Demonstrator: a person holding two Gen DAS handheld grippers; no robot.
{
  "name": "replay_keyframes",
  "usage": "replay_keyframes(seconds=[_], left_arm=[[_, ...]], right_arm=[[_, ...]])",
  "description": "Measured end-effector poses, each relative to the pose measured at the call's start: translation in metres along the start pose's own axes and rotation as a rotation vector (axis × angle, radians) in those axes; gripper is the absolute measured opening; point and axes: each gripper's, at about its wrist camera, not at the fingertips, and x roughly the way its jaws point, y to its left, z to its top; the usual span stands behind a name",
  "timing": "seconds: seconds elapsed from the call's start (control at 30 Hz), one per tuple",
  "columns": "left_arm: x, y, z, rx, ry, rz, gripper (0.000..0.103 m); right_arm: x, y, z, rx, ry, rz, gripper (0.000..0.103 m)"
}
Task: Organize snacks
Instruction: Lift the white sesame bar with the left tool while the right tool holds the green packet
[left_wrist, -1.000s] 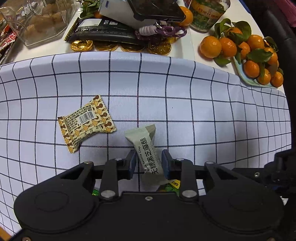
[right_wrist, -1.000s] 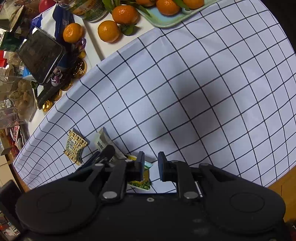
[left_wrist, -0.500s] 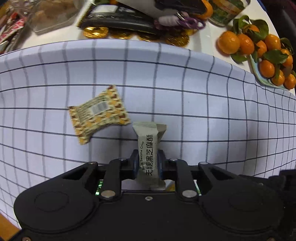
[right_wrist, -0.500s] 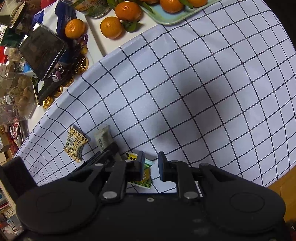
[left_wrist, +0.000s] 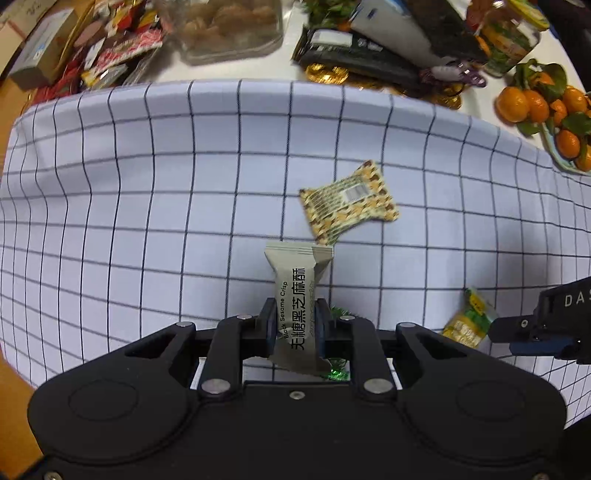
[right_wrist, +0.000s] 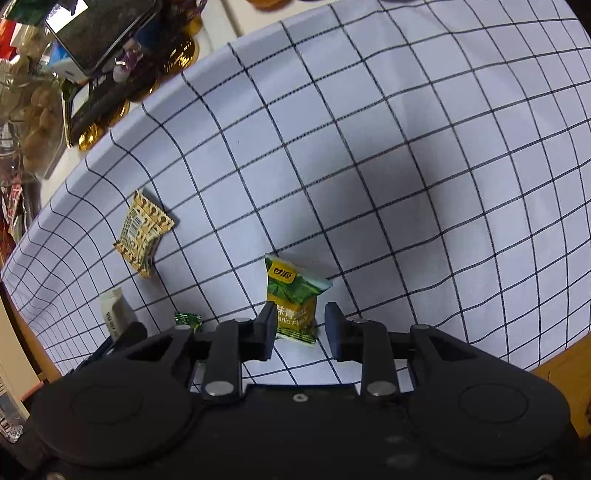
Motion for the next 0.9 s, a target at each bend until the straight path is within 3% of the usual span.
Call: replay_keyframes(seconds=[0.17,0.43,0.9], left_arm=[[-0.005,0.003,-0.006,0.016,-0.003,0.007,0.028],[0.0,0.012,-0.004,-0.015,0.038,-0.006,0.028],[-0.012,0.017,-0.005,-0.002,0.021,-0.036,0.028]], right_arm=[[0.013,0.005,0.003,0.016,0.004,-0.045,0.033],[0.03,0.012,0.007,0.055,0.04,-0.032,0.036],[0.054,0.042,0.001,-0.03,0.01,-0.148,0.037]])
